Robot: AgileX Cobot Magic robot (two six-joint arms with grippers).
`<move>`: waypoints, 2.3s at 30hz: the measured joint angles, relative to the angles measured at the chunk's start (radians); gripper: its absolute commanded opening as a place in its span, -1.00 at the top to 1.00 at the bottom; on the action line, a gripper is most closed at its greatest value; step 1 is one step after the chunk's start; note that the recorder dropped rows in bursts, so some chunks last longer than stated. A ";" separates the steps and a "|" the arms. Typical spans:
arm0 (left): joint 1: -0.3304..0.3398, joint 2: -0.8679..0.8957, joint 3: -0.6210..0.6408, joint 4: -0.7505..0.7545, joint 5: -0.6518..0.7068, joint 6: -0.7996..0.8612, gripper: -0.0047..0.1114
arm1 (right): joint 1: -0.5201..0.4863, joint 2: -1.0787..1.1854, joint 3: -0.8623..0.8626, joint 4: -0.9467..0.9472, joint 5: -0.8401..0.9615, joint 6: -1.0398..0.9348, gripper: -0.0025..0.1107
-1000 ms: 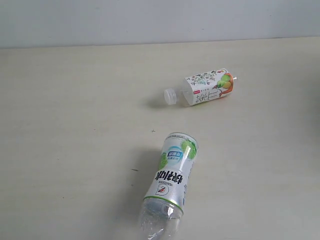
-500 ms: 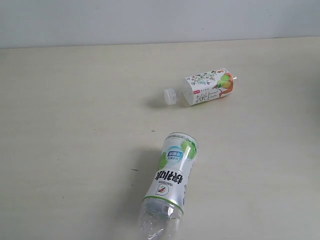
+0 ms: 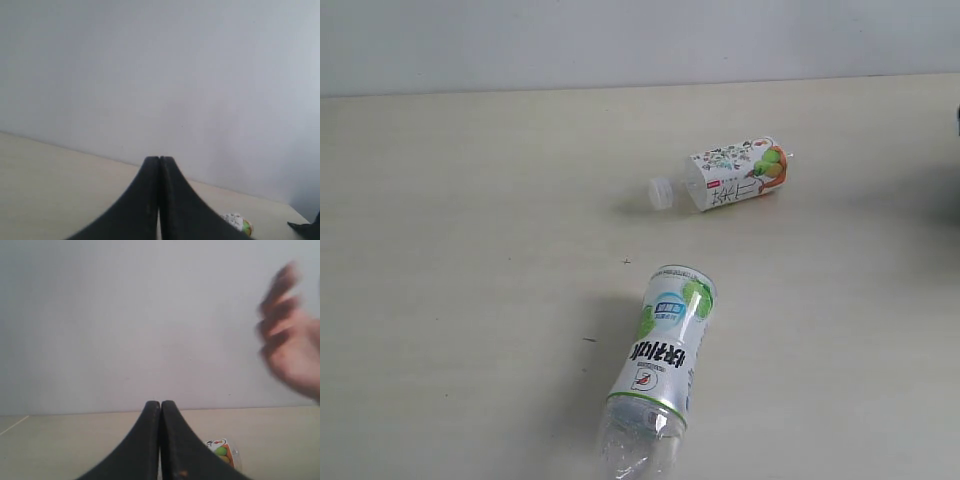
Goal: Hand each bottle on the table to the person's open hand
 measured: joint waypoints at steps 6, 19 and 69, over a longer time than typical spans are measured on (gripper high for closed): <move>0.000 0.000 0.000 0.000 -0.135 -0.042 0.92 | 0.000 0.000 0.000 0.000 0.000 0.000 0.96; 0.000 0.445 -0.342 0.173 -0.184 -0.128 0.92 | 0.000 0.000 0.000 0.000 0.000 0.001 0.96; -0.475 1.301 -1.184 -0.314 0.990 0.566 0.37 | 0.000 0.000 0.000 0.000 0.000 0.005 0.96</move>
